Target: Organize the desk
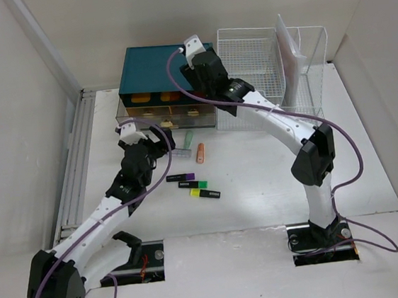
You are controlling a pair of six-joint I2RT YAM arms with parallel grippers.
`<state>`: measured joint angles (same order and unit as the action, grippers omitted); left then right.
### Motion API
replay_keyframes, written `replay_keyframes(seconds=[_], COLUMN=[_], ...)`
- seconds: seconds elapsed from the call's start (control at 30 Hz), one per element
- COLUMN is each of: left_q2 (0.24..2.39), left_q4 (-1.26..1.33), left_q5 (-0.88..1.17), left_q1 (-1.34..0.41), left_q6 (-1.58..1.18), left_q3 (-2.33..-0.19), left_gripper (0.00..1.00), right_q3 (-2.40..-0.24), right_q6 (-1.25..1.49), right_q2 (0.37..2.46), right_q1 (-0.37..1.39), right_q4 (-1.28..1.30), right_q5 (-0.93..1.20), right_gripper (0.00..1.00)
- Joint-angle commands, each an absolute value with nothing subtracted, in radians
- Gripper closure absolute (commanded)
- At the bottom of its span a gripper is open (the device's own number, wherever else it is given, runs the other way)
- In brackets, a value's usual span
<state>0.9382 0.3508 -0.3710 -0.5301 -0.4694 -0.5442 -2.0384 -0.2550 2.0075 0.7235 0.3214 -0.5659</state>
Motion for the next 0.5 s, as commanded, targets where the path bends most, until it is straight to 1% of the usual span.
replay_keyframes(seconds=[0.0,0.27,0.47], left_q2=[0.904,0.885,0.867], left_q4=[0.373,0.364,0.364], left_q5=[-0.380,-0.380,-0.380], left_q1=[-0.528,-0.528,-0.528], left_q6=[-0.459,-0.459,-0.459], left_q3=[-0.538,-0.538,-0.538], left_gripper=[0.14,0.14,0.16], right_q3=[-2.094,-2.103,-2.103], right_q6=[-0.184,-0.124,-0.074], right_q2=[2.010,2.019,2.019], right_q1=[0.707,0.698,0.680], right_q4=[0.354,0.399,0.442], right_q5=[-0.575,-0.575,-0.529], right_gripper=[0.31,0.33,0.33])
